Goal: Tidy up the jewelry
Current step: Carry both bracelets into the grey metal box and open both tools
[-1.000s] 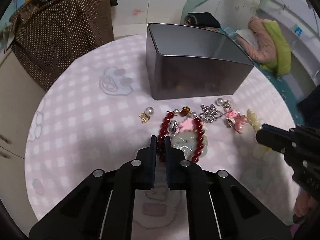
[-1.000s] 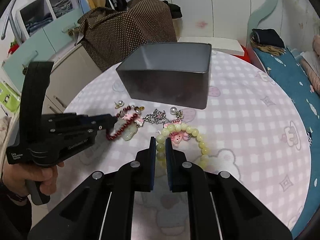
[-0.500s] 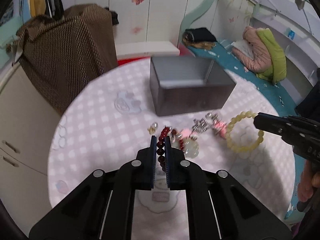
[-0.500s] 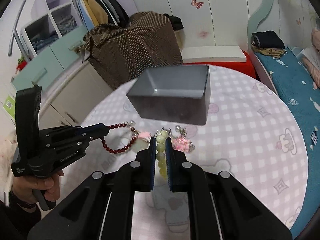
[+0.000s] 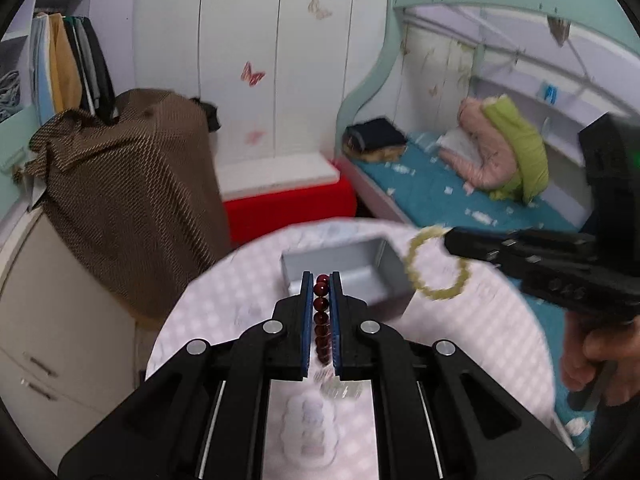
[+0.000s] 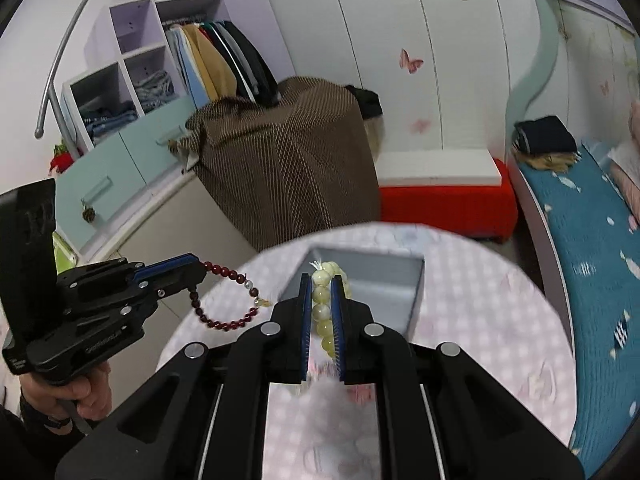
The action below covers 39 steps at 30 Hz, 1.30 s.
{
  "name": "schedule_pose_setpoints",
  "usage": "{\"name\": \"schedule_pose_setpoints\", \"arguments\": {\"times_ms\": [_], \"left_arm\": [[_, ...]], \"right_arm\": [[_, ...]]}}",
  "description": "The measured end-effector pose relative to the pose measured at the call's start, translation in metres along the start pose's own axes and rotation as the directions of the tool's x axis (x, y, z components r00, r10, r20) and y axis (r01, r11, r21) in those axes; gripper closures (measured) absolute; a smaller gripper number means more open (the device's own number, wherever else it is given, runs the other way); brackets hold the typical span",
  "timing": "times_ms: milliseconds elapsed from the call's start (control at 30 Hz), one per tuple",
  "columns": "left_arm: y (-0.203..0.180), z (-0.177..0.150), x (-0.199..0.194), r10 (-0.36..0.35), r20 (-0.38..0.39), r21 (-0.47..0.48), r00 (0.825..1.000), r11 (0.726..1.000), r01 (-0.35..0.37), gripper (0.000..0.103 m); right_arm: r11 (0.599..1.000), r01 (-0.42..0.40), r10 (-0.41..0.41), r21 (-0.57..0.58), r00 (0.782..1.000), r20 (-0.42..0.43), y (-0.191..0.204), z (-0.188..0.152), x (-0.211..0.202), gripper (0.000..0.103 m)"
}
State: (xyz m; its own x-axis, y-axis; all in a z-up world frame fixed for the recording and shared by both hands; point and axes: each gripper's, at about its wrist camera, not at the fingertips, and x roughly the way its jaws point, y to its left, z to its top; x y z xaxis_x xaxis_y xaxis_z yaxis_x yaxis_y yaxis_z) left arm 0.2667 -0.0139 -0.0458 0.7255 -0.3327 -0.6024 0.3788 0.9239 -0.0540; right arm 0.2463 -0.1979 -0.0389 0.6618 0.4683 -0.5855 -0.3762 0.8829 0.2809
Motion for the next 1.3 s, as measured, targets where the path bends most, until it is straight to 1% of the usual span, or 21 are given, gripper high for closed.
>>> {"name": "schedule_pose_setpoints", "arguments": {"times_ms": [133,267,333,467,533,667,733,767,800,833,867,900,933,967,1000,1033,1067,1100,1133,1200,1300], "left_arm": [[0.001,0.026,0.011,-0.008,0.014,-0.012,1.0,1.0,0.008,0.095],[-0.001,0.04,0.036,0.006,0.001,-0.03,1.0,1.0,-0.006,0.095],[-0.003,0.041,0.048,0.01,-0.013,-0.036,1.0,0.999,-0.011,0.095],[-0.003,0.035,0.077,-0.016,-0.062,-0.079,0.998,0.997,0.011,0.095],[0.0,0.031,0.088,-0.037,-0.085,-0.107,0.996,0.994,0.028,0.095],[0.004,0.026,0.105,-0.052,-0.125,-0.127,0.991,0.991,0.036,0.095],[0.006,0.026,0.112,-0.053,-0.146,-0.132,0.988,0.991,0.033,0.095],[0.008,0.022,0.115,-0.049,-0.154,-0.134,0.987,0.991,0.028,0.094],[0.009,0.023,0.117,-0.043,-0.157,-0.134,0.987,0.991,0.022,0.094],[0.01,0.023,0.117,-0.036,-0.16,-0.133,0.986,0.991,0.015,0.086],[0.011,0.023,0.116,-0.033,-0.157,-0.135,0.987,0.991,0.012,0.063],[0.014,0.024,0.112,-0.022,-0.143,-0.144,0.989,0.99,0.002,0.047],[0.015,0.025,0.108,0.0,-0.126,-0.152,0.992,0.988,-0.019,0.029],[0.018,0.025,0.104,0.018,-0.107,-0.16,0.994,0.987,-0.036,0.02],[0.021,0.026,0.099,0.023,-0.096,-0.17,0.995,0.985,-0.04,0.017],[0.023,0.027,0.094,0.021,-0.083,-0.18,0.996,0.983,-0.036,0.012],[0.025,0.028,0.089,0.025,-0.071,-0.184,0.997,0.982,-0.038,0.011],[0.025,0.029,0.083,0.045,-0.06,-0.177,0.997,0.983,-0.055,0.01],[0.023,0.03,0.076,0.084,-0.051,-0.161,0.995,0.983,-0.091,0.009],[0.021,0.032,0.063,0.128,-0.026,-0.147,0.991,0.98,-0.13,0.008],[0.02,0.032,0.04,0.165,0.026,-0.155,0.986,0.975,-0.159,0.006]], "right_arm": [[1.0,0.024,-0.024,-0.008,1.0,0.0,-0.004,0.024,0.019,0.095],[0.998,0.068,-0.068,-0.011,0.997,-0.04,-0.012,0.028,0.044,0.095],[0.996,0.092,-0.093,-0.016,0.994,-0.061,-0.015,0.027,0.053,0.095],[0.994,0.112,-0.112,-0.002,0.987,-0.113,-0.025,0.019,0.074,0.095],[0.993,0.114,-0.113,0.002,0.985,-0.127,-0.027,0.018,0.078,0.095],[0.992,0.124,-0.123,0.001,0.98,-0.16,-0.032,0.015,0.085,0.094],[0.992,0.13,-0.128,0.002,0.977,-0.17,-0.034,0.016,0.087,0.092],[0.99,0.138,-0.136,0.004,0.976,-0.172,-0.035,0.016,0.087,0.087],[0.99,0.143,-0.14,0.004,0.975,-0.172,-0.036,0.016,0.086,0.079],[0.989,0.145,-0.142,0.004,0.975,-0.17,-0.036,0.016,0.086,0.076],[0.989,0.151,-0.148,0.003,0.975,-0.167,-0.037,0.017,0.085,0.071],[0.988,0.153,-0.151,0.003,0.975,-0.163,-0.037,0.017,0.084,0.064],[0.987,0.16,-0.157,0.006,0.975,-0.156,-0.038,0.017,0.082,0.061],[0.984,0.175,-0.172,0.01,0.974,-0.146,-0.04,0.019,0.08,0.047],[0.982,0.186,-0.181,0.018,0.974,-0.137,-0.042,0.02,0.077,0.03],[0.98,0.194,-0.189,0.033,0.976,-0.112,-0.044,0.021,0.072,0.022],[0.978,0.202,-0.198,0.041,0.976,-0.092,-0.046,0.022,0.067,0.009],[0.976,0.215,-0.211,0.047,0.975,-0.068,-0.046,0.024,0.062,0.007],[0.975,0.217,-0.214,0.049,0.975,-0.056,-0.046,0.024,0.059,0.007],[0.97,0.237,-0.235,0.058,0.971,-0.039,-0.044,0.027,0.051,0.007],[0.963,0.261,-0.263,0.062,0.965,0.022,-0.036,0.029,0.033,0.007]]}}
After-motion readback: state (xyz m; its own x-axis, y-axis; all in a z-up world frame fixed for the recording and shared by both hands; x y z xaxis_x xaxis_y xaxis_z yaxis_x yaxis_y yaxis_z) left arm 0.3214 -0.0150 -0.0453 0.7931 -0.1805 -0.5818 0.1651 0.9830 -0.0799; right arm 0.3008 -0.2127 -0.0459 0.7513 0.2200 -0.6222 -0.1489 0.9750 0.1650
